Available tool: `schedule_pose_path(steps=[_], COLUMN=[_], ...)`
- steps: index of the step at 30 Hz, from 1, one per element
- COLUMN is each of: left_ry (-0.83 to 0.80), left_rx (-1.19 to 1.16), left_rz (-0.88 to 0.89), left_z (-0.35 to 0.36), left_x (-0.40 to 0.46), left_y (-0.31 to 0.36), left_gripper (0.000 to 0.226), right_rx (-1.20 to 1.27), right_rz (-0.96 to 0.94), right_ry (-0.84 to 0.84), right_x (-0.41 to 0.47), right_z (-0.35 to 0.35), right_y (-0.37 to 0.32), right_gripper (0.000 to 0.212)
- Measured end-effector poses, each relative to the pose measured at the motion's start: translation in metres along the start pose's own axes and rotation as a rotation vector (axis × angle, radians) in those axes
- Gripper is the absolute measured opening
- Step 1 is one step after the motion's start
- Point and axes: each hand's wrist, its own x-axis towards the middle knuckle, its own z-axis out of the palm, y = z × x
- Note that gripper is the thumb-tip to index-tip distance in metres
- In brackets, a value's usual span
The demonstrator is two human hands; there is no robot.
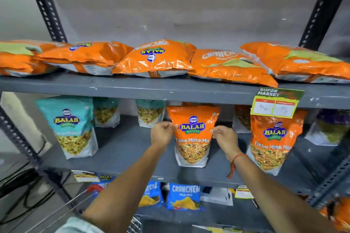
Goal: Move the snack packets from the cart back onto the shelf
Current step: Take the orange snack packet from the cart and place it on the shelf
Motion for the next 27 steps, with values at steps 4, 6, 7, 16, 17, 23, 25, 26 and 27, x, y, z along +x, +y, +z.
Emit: schedule_pose_path(steps=[4, 6, 7, 16, 17, 23, 25, 26, 27], left_ry=[-0.033, -0.038, -0.041, 0.190, 0.212, 0.435, 0.539, 0.593, 0.648], left_rx=[-0.012, -0.013, -0.016, -0.195, -0.217, -0.322, -0.310, -0.297, -0.288], left_rz=[0.025, 0.012, -0.001, -0.029, -0.016, 0.018, 0.025, 0.030, 0.014], left_z=[0.013, 0.013, 0.012, -0.066, -0.086, -0.235, -0.290, -0.319, -0.346], left_x=[0.006, 0.008, 0.007, -0.016, -0.023, -0.089, -0.119, -0.132, -0.148], left_y=[-0.005, -0.005, -0.004, -0.002, -0.004, -0.023, -0.033, -0.045, -0.058], left_gripper=[0.027, 0.027, 0.027, 0.007, 0.014, 0.037, 0.027, 0.024, 0.025], right_rx=[0.079, 0.113, 0.130, 0.299, 0.328, 0.495, 0.483, 0.480, 0.478], right_rz=[0.044, 0.063, 0.068, -0.158, -0.174, -0.234, -0.243, -0.250, -0.251], right_ry=[-0.033, -0.044, -0.026, 0.209, 0.121, -0.355, -0.483, -0.550, -0.620], right_x=[0.005, 0.008, 0.009, -0.030, -0.038, -0.122, -0.164, -0.186, -0.207], right_z=[-0.002, 0.000, 0.001, 0.049, 0.063, 0.169, 0.205, 0.223, 0.242], right_y=[0.010, 0.012, 0.012, -0.052, -0.065, -0.153, -0.178, -0.187, -0.193], right_gripper=[0.012, 0.009, 0.009, 0.025, 0.025, 0.039, 0.040, 0.039, 0.038])
